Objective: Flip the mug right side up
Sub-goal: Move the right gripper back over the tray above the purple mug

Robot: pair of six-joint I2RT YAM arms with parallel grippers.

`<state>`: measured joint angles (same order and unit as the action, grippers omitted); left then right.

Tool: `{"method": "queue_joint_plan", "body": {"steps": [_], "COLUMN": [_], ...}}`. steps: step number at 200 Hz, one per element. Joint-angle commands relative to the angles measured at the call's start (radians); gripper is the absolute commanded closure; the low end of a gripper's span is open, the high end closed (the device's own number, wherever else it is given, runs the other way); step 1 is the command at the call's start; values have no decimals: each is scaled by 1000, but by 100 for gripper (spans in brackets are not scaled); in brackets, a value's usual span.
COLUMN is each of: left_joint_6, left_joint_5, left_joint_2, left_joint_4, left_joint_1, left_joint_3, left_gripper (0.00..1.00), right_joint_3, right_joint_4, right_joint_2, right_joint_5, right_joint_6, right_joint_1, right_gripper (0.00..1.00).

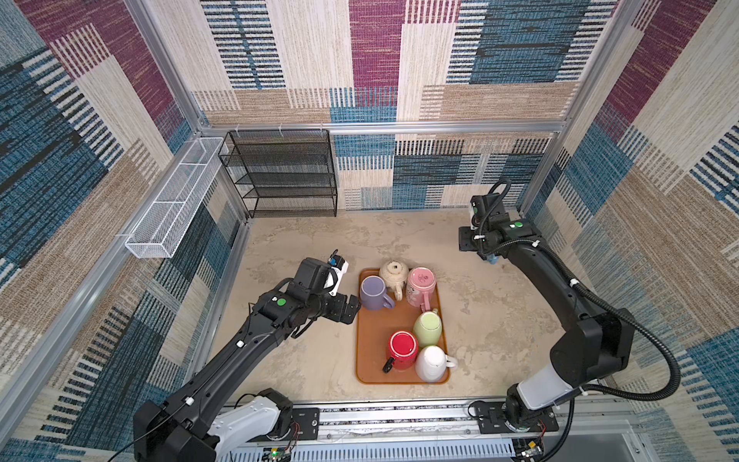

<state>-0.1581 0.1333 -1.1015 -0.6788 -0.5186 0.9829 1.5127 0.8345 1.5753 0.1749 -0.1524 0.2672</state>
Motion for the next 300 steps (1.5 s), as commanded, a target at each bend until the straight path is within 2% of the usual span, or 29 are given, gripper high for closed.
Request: {"method": "queue_joint_plan", "body": {"steps": [1, 54, 67, 95, 115, 169, 209, 300], "left_joint_6": [-7, -45, -56, -74, -86, -112, -114, -109], "left_joint_5": [-24, -26, -20, -23, -26, -28, -33, -49], "left_joint_2": [-6, -3, 1, 15, 31, 55, 60, 66], "left_joint_4": [-28, -45, -45, -48, -48, -48, -47, -42], "left_joint_1": [0, 0, -1, -1, -1, 0, -1, -1], "left_joint_3": [14, 7, -2, -20, -34, -65, -74, -92], "left_gripper": [4, 9, 10, 13, 14, 15, 15, 15], "right_joint_3": [-27, -144, -157, -176, -183, -187, -191, -204], "right_joint_4": [-18, -73, -86, -126, -157, -232, -273, -300], "right_joint_2": [-33, -122, -133, -125, -97, 33, 115, 237], "right_joint_5": [-11, -31, -51, -78, -86, -113, -150, -142], "right_joint_6": [-7, -39, -46, -64, -76, -92, -96, -91], "right_joint_1": [59, 209, 246, 328, 378, 476, 503, 520], "right_gripper": [43, 48, 53, 76, 88, 100, 100, 100]}}
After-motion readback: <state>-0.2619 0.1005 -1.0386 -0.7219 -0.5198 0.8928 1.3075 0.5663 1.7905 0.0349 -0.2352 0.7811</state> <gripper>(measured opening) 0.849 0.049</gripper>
